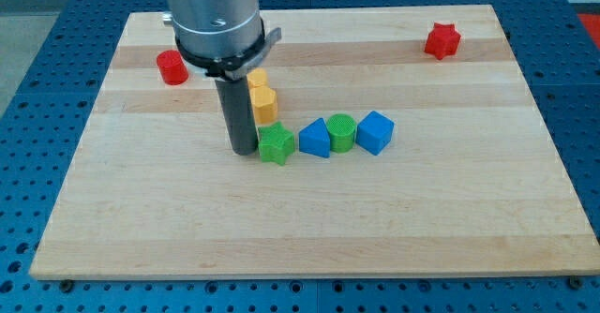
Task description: Push the yellow yellow hexagon towards the right side of the red circle
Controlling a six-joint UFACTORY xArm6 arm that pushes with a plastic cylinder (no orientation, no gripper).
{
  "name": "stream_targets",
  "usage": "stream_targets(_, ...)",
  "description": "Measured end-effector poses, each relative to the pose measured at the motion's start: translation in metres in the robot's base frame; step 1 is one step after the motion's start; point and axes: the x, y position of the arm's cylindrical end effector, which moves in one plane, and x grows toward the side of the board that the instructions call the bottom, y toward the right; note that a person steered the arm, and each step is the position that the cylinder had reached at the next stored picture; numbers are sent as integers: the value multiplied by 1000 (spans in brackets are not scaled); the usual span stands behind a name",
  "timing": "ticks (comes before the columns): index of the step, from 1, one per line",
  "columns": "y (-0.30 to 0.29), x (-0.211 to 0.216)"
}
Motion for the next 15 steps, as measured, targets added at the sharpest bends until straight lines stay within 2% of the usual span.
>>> stream_targets(4, -13, -95)
stream_targets(6, -21, -74)
stream_targets(8, -7, -33)
stream_targets(10, 78, -37)
stream_targets(11, 75, -65)
stream_targets(12, 67, -66)
stream_targets(14, 41, -33)
stream_targets(15, 18, -54)
